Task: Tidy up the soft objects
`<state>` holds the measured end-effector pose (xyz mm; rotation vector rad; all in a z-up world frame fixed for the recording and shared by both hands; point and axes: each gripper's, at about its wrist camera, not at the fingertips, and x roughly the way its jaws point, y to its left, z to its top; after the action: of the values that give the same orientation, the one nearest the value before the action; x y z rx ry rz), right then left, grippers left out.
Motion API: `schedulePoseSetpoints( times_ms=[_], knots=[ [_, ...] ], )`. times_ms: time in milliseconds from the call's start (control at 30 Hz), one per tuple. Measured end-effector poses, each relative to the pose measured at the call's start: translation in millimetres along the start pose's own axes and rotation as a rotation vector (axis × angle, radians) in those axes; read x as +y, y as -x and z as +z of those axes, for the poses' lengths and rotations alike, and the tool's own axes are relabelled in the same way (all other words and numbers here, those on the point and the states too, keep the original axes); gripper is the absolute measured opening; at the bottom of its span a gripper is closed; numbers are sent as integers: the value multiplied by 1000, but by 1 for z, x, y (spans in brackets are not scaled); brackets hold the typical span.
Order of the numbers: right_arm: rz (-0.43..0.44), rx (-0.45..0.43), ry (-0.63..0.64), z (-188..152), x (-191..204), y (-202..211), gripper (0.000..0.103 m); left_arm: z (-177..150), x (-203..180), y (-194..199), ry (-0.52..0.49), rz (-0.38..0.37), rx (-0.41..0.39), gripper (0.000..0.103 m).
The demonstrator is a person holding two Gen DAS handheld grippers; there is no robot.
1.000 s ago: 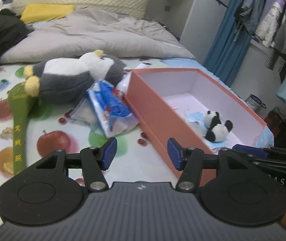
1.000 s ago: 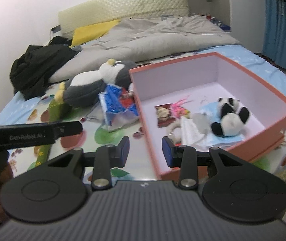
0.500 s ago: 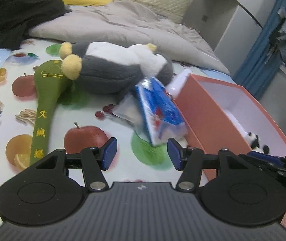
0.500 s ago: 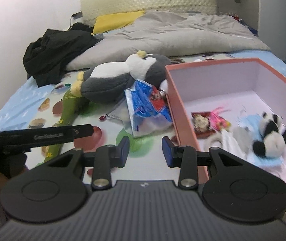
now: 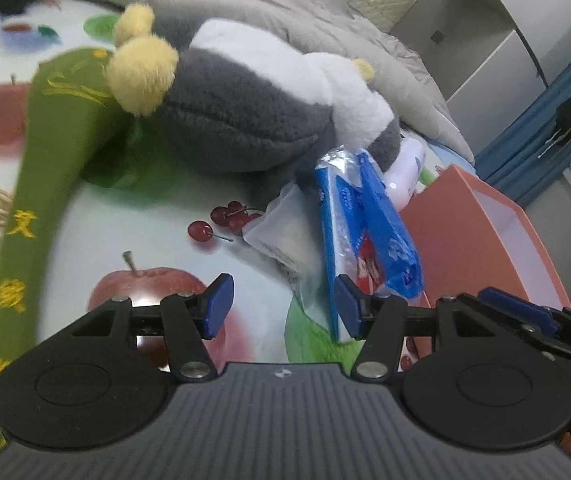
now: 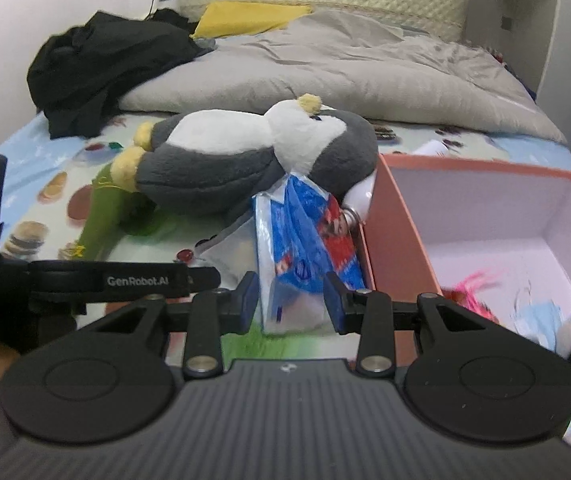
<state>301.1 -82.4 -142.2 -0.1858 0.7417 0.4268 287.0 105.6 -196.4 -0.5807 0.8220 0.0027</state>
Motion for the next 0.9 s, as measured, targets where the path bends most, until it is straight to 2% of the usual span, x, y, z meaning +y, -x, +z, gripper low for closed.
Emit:
schedulePoseSetpoints(
  times_ms=[167, 300, 367, 433, 500, 600, 633, 667, 700, 767, 900],
  knots=[
    [-27, 18, 52, 10, 4, -31, 39, 8, 15, -27, 91, -54, 36, 60],
    [-85, 25, 114, 15, 7, -51, 39, 14, 21, -40, 138, -103, 17, 60],
    [-92, 40, 124, 18, 7, -59, 39, 16, 23, -46, 145, -113, 7, 55],
    [-57, 59, 92, 21, 1, -67, 39, 17, 24, -52, 160, -131, 11, 46],
    [-74, 74, 116, 21, 2, -76, 39, 16, 24, -57, 167, -142, 19, 37],
    [-51, 104, 114, 18, 0, -85, 37, 15, 23, -57, 148, -130, 18, 26],
    [-13, 120, 77, 18, -4, -87, 33, 15, 21, -57, 141, -120, 16, 20],
    [8, 135, 52, 17, -7, -89, 23, 14, 19, -56, 131, -117, 11, 18],
    [-2, 134, 50, 16, -7, -87, 18, 14, 17, -54, 122, -116, 7, 13],
    [-28, 111, 64, 15, -3, -80, 12, 14, 10, -49, 95, -94, -6, 10],
    [-25, 94, 51, 15, -2, -65, 10, 13, 4, -35, 60, -60, -25, 7]
  ],
)
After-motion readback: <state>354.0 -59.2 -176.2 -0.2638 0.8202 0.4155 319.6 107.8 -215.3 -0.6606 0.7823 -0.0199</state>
